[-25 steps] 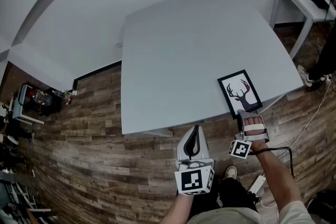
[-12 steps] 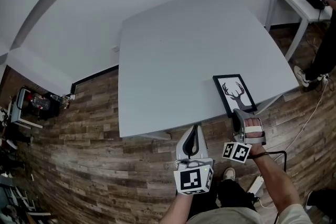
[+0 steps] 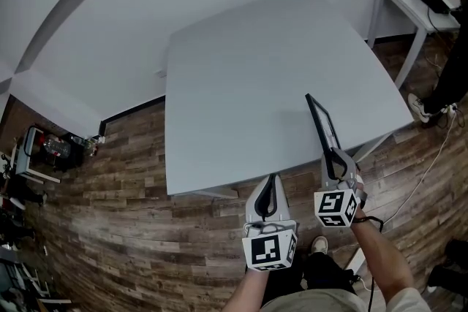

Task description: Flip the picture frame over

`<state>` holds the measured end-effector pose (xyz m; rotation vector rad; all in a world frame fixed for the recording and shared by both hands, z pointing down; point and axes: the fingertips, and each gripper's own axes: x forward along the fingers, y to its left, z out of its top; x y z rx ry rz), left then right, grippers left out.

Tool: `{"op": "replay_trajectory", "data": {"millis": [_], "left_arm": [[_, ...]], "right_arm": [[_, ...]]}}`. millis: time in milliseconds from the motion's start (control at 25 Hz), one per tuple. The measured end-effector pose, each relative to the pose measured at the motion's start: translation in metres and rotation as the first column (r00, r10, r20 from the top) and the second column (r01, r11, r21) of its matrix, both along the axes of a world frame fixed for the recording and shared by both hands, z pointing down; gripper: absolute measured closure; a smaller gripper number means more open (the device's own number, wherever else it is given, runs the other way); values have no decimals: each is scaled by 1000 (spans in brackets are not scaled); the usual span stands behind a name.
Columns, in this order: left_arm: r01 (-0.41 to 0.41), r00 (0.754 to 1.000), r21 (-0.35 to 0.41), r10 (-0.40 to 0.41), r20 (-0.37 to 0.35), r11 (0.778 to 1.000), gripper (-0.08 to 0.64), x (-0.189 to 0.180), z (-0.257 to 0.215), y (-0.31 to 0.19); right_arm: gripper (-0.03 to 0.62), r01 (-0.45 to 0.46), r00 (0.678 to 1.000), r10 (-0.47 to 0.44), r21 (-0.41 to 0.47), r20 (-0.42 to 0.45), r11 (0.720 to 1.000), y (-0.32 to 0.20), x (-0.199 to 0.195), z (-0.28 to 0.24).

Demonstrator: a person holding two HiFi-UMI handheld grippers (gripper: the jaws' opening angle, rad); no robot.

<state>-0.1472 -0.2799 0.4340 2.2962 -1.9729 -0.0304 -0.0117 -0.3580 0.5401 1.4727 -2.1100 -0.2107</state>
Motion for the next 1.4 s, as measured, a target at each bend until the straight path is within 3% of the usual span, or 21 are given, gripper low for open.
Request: {"op": "replay_trajectory", "data": {"millis": [120,240,360,480,560,640,760,800,840,880,1000,1160,1280,1400], "left_arm": [[-5,1000,6,5,3,1000,560,2,0,0],[-10,1000,9,10,6,1000,560,2,-1,-1],[-6,1000,4,6,8,1000,560,0,-2,-1],[-1,1000,2,1,8,1000,560,-2,-2,-1],[-3,1000,6,3,11,1000,560,-2,-1,0],[-2,1000,5,2,13,1000,560,-2,0,0],[3,1000,-5,-3,13,1000,560,-3,-1,2],[3,1000,-6,-3,14,1000,560,-3,0,3],[3,1000,-5,-2,16,1000,560,-3,1,4],[3,1000,-5,-3,17,1000,560,-4,3,4],[15,1000,-13,-15,19,1000,560,-7,4,3],[17,1000,-8,-16,20,1000,560,-9,6,3],[18,1000,-10,-18,22,1000,560,-9,6,3],[17,1000,-12,-17,23,1000,560,-9,7,3]], "right_arm": [[495,-46,984,53,-44,170,998,-5,11,-10],[495,-76,946,103,-97,308,992,-8,22,-10],[495,-91,867,164,-175,471,980,-10,35,-3],[495,-101,753,242,-256,612,961,-9,52,7],[497,-99,645,299,-311,704,945,-8,62,16],[497,-84,485,363,-370,796,925,-8,74,27],[497,-26,209,433,-438,877,899,-7,88,41],[497,-5,140,451,-454,882,891,-7,91,47],[497,13,94,464,-468,881,884,-7,93,54],[497,30,71,474,-477,878,878,-7,94,60],[498,75,54,499,-502,865,862,-6,93,78],[497,100,2,539,-536,842,838,-2,95,96],[497,128,-67,543,-533,837,837,-7,95,106],[497,134,-137,588,-573,797,809,-6,94,118]]}}
